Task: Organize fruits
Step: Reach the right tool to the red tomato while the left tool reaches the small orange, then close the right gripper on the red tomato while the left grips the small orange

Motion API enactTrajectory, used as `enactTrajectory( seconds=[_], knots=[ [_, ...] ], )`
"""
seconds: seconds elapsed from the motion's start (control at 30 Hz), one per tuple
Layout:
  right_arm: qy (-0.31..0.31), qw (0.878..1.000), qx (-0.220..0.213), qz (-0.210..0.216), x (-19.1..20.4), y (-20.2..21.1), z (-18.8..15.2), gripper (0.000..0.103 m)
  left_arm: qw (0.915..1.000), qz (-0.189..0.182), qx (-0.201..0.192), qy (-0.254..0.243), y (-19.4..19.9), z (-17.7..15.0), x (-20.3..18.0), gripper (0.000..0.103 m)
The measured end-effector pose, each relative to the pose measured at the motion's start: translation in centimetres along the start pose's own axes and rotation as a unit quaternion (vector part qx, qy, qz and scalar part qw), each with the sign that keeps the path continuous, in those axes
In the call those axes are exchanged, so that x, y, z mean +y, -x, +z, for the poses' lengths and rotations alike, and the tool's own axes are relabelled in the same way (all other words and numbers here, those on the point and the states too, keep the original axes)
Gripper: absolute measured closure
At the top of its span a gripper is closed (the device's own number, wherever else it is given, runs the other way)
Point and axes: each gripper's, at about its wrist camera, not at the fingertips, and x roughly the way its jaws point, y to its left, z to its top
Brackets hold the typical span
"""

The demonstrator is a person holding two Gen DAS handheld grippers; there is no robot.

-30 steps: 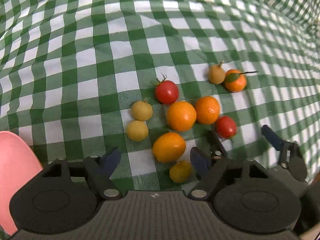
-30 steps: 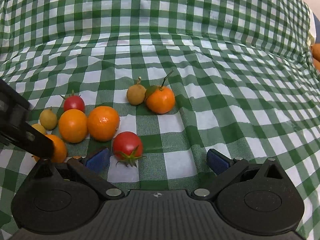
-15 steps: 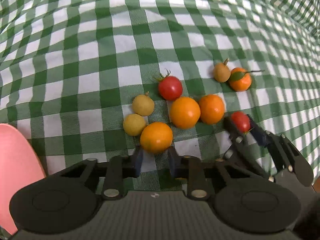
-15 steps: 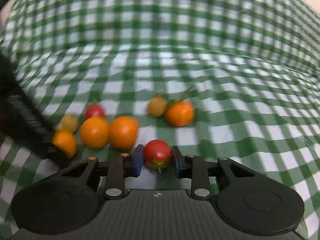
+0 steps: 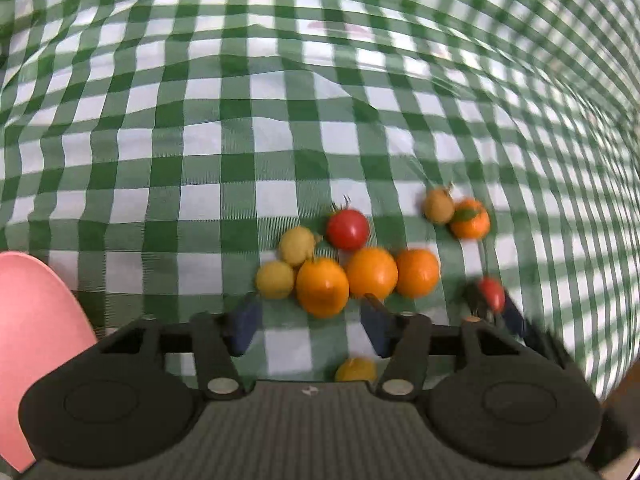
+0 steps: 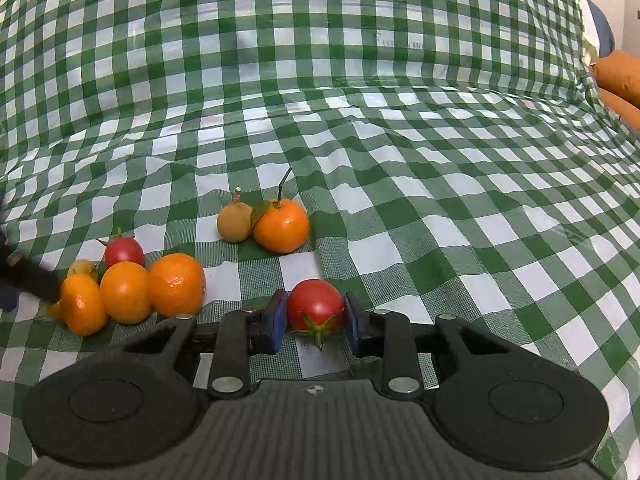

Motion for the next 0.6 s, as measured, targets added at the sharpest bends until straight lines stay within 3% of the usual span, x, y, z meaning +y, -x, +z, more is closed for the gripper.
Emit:
enactTrajectory(
  seconds=[0.17, 0.27, 0.33, 0.4, 0.6],
  knots=[
    [0.004, 1.0, 0.003, 0.006, -0.4, 0.1, 0.6, 0.072, 0.998, 0.005, 0.014, 0.062, -1.4, 1.5, 0.0, 0.039],
    [0.003, 1.0, 0.005, 0.011, -0.5, 0.2, 0.6, 0.072, 0.997, 0.017, -0.005, 0.075, -1.5, 1.9, -0.5, 0.036],
    [0.001, 1.0, 0.005, 0.013, -0.6, 0.2, 0.7, 0.072, 0.9957, 0.023, -0.005, 0.09, -1.5, 2.0, -0.6, 0.04],
    [-0.003, 1.0, 0.006, 0.015, -0.7, 0.2, 0.7, 0.072, 0.9932, 0.001, 0.008, 0.116, -1.3, 1.5, -0.3, 0.051],
    [-0.01, 1.0, 0.006, 0.019, -0.6, 0.2, 0.6, 0.072, 0.9855, 0.001, 0.013, 0.169, -2.3, 0.1, 1.6, 0.054]
  ],
)
